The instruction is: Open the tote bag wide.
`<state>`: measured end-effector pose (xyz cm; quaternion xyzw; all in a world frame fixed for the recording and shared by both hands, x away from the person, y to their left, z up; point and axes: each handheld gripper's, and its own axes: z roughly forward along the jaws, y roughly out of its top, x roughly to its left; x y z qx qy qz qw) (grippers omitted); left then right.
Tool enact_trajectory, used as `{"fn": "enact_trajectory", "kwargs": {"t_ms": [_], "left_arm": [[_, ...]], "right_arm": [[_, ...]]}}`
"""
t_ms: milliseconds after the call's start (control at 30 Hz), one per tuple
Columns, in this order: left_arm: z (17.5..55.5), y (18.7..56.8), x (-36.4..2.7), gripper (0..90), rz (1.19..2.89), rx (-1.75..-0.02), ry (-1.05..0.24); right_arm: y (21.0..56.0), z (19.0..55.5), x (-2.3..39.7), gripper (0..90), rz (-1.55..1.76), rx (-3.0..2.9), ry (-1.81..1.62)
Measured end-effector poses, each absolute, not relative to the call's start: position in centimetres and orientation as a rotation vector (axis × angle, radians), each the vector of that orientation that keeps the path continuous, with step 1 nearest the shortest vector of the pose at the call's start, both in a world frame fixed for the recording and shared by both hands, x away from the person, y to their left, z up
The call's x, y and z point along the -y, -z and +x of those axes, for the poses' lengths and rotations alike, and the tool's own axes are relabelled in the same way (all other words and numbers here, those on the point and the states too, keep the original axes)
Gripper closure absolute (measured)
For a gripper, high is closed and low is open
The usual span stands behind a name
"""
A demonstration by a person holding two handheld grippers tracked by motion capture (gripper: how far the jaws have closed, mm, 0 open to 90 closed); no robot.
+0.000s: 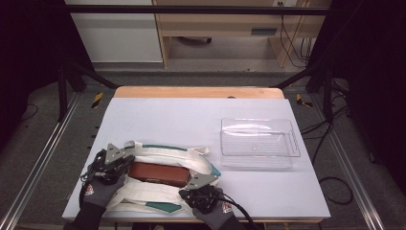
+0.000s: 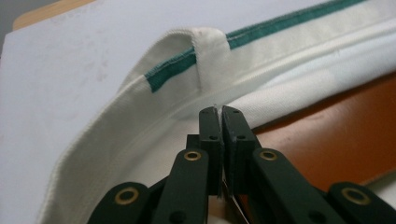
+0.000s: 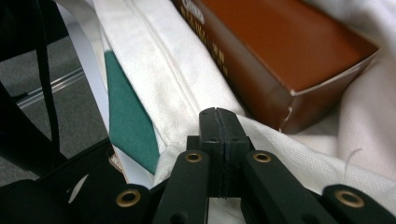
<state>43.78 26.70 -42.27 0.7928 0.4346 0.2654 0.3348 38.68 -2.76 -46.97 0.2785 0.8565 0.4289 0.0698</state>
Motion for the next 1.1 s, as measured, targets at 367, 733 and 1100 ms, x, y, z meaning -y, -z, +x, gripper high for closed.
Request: {"fn": "enact_trajectory", "kwargs": {"t_ms": [367, 733, 1100], "left_arm": [[46.5, 43.8, -26.2, 87.2, 2.027, -1.252, -0.68], [47.5, 45.3, -26.6, 84.2, 2.011, -1.28, -0.642], [46.2, 44.4, -28.2, 68.3, 1.901, -1.268, -0.575]], "right_arm": [[47.9, 38.5, 2.7, 90.0, 0.84, -2.594, -1.283], [48.0, 38.3, 2.8, 90.0, 0.834, -2.576, -1.293], [46.6, 38.6, 3.1, 80.8, 0.822, -2.544, -1.325]]}}
